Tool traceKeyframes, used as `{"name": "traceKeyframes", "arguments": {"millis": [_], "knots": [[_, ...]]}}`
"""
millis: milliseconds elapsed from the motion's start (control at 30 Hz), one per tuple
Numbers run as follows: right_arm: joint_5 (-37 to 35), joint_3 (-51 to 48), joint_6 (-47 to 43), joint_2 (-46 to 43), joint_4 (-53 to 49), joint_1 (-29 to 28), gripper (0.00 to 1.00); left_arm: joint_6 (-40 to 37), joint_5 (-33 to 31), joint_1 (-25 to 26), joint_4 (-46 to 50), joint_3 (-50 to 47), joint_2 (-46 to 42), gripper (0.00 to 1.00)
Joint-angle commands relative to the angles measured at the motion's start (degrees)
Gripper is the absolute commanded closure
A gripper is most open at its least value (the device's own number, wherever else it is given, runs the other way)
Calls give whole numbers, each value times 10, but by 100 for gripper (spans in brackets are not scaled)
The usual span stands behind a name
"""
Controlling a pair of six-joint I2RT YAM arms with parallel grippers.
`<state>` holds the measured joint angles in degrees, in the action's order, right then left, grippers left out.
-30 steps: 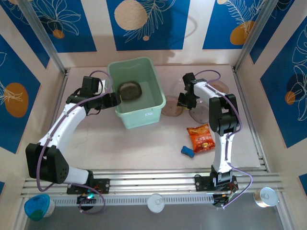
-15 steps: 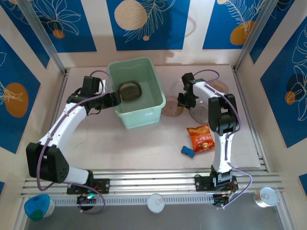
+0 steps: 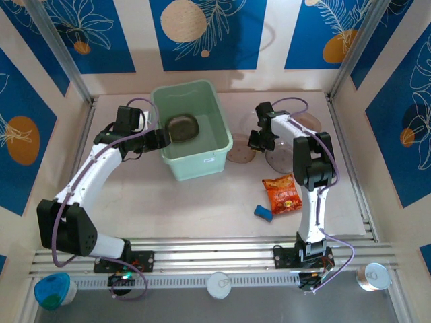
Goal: Place the plates into the plastic bin on the countertop
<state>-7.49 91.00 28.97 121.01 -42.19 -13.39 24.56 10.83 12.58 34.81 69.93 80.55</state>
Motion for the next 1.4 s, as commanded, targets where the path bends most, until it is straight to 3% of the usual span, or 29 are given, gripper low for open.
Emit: {"name": "traceKeyframes", "arguments": {"millis": [0, 1100, 1367], "knots": [[-12, -22, 1, -24, 3, 4, 94, 1, -8, 8, 3, 19, 3, 26], [-21, -112, 49, -212, 6, 19, 100, 16, -3, 20, -31, -26, -66, 26], [-46, -103, 84, -299, -33, 42, 100, 17, 2, 22, -40, -27, -78, 26]]}}
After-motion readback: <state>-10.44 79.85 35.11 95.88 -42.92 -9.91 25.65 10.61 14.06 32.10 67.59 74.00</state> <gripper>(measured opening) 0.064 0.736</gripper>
